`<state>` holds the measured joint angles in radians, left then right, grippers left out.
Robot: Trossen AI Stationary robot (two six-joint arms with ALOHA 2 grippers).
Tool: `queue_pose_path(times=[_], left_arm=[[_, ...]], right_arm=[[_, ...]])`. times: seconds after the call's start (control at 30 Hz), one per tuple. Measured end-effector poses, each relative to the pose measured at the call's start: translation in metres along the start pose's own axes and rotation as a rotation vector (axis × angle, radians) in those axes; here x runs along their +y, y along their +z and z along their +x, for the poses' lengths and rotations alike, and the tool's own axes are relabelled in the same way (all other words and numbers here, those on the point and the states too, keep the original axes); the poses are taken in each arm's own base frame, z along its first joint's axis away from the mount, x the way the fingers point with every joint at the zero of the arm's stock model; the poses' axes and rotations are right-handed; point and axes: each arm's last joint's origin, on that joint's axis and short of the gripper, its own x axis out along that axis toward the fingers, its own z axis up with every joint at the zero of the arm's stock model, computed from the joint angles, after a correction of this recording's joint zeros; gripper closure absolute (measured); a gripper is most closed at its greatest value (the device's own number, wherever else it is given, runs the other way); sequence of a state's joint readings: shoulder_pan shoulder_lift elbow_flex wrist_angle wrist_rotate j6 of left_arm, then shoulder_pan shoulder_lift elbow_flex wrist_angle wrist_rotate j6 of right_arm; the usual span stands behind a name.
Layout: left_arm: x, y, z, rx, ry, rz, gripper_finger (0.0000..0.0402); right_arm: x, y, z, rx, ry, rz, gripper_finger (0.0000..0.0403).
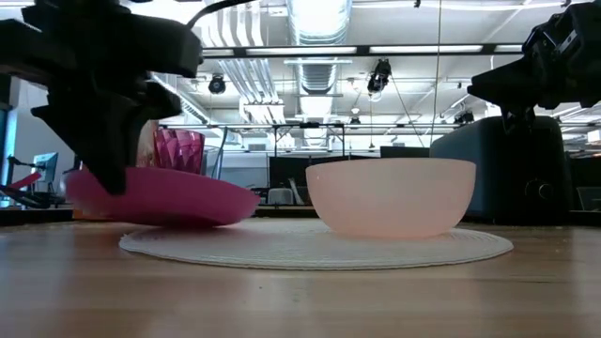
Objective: Arrange a breakfast setting
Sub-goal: Put the pink plate beside the orange bowl on the white placemat
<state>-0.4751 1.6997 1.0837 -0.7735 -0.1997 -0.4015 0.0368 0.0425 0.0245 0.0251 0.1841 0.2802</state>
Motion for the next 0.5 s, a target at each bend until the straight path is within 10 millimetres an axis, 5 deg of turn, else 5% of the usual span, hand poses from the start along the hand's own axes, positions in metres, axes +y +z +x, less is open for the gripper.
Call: queue_pose_path(times=[0.3, 0.5], left_arm=[[-0.013, 0.026, 0.011, 0.009, 0.003, 0.313, 0.0396], [-0.014, 0.032, 0.018, 0.067, 0.026, 0.353, 0.0396]], right_arm=[[0.000, 0.000, 0.000, 0.001, -0.001, 0.000, 0.0330], [0.000, 0.000, 0.000, 0.001, 0.000, 0.000, 0.0330]])
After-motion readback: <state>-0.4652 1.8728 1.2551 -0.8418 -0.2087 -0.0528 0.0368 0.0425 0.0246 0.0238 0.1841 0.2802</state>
